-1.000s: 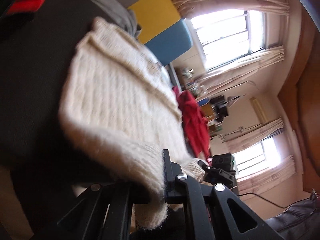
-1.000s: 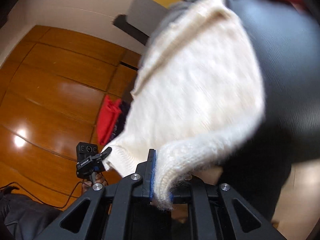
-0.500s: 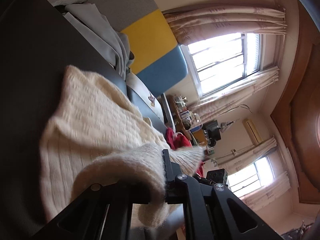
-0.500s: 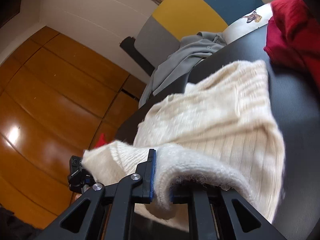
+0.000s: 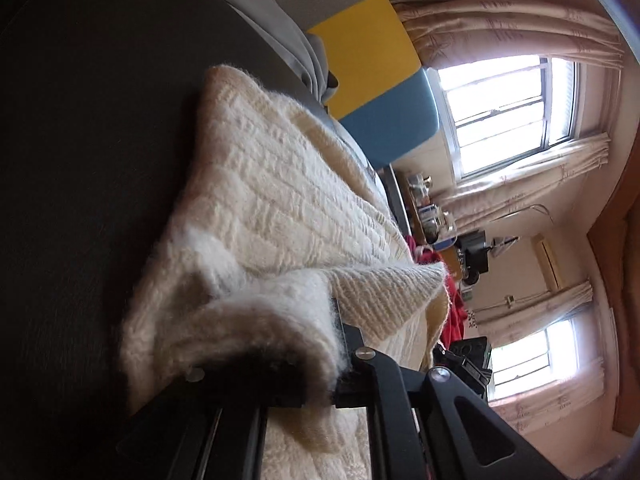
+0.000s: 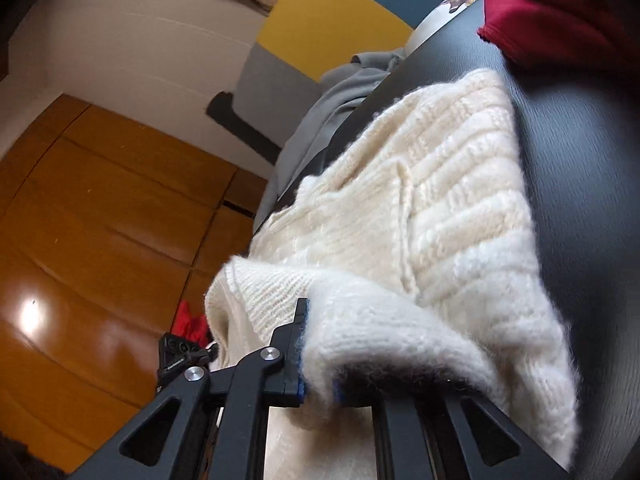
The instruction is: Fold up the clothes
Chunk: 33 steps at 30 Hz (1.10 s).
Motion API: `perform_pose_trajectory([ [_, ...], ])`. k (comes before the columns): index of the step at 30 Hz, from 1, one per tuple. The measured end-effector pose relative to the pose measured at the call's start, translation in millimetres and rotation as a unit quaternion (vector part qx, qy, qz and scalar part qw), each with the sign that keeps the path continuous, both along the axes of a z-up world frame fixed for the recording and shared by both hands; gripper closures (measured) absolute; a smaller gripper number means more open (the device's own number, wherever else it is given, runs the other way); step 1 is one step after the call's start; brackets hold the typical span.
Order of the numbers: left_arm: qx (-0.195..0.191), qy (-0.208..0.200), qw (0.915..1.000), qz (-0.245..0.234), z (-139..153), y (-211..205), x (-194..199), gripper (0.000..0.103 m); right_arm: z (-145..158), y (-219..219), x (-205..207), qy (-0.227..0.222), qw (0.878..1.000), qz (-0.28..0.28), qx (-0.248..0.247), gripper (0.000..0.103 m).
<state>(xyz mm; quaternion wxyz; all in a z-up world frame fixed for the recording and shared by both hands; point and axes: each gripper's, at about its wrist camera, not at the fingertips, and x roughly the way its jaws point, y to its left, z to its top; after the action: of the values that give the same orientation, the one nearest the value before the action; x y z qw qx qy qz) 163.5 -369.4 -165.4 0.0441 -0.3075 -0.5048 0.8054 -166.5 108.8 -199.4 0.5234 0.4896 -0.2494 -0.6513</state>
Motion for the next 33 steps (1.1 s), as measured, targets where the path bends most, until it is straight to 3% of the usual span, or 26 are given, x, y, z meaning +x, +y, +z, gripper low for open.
perform_pose_trajectory([
  [5,0.002,-0.009,1.0000,0.001,3.7,23.3,55.4,0.096,1.3,26.2,48.5,0.004,1.000,0.028,0.008,0.095],
  [8,0.043,-0.007,0.9990,0.014,9.1,25.6,74.7,0.096,2.4,37.3,65.6,-0.007,0.999,0.034,0.012,0.095],
  [11,0.077,0.016,0.9967,0.022,22.7,25.1,85.9,0.096,13.0,38.3,71.9,-0.013,0.999,0.030,0.015,0.088],
  [16,0.100,0.064,0.9926,0.026,53.4,12.4,77.7,0.096,39.6,30.9,68.1,0.000,1.000,0.022,-0.023,0.088],
  [19,0.128,0.066,0.9885,0.046,48.6,-2.9,60.7,0.096,42.0,24.1,51.2,-0.006,1.000,0.002,-0.028,0.087],
  [23,0.185,0.060,0.9778,0.077,25.5,-17.1,37.4,0.096,18.6,15.5,24.5,-0.059,0.997,-0.031,-0.047,0.081],
  [24,0.212,0.049,0.9724,0.085,16.0,-20.6,34.1,0.094,11.6,14.9,20.3,-0.076,0.995,-0.033,-0.057,0.072],
  [26,0.254,0.032,0.9615,0.098,-3.9,-28.3,29.4,0.090,0.9,20.5,13.6,-0.110,0.987,-0.053,-0.101,0.071],
  [28,0.248,0.033,0.9628,0.101,-1.3,-32.0,29.1,0.089,-0.4,25.6,10.6,-0.127,0.981,-0.057,-0.135,0.065],
  [31,0.202,0.034,0.9740,0.096,18.8,-34.9,32.4,0.081,7.8,32.1,10.6,-0.137,0.976,-0.050,-0.163,0.041],
  [33,0.150,0.026,0.9841,0.092,37.3,-36.2,38.1,0.078,25.1,34.4,15.9,-0.108,0.981,-0.033,-0.160,0.018],
])
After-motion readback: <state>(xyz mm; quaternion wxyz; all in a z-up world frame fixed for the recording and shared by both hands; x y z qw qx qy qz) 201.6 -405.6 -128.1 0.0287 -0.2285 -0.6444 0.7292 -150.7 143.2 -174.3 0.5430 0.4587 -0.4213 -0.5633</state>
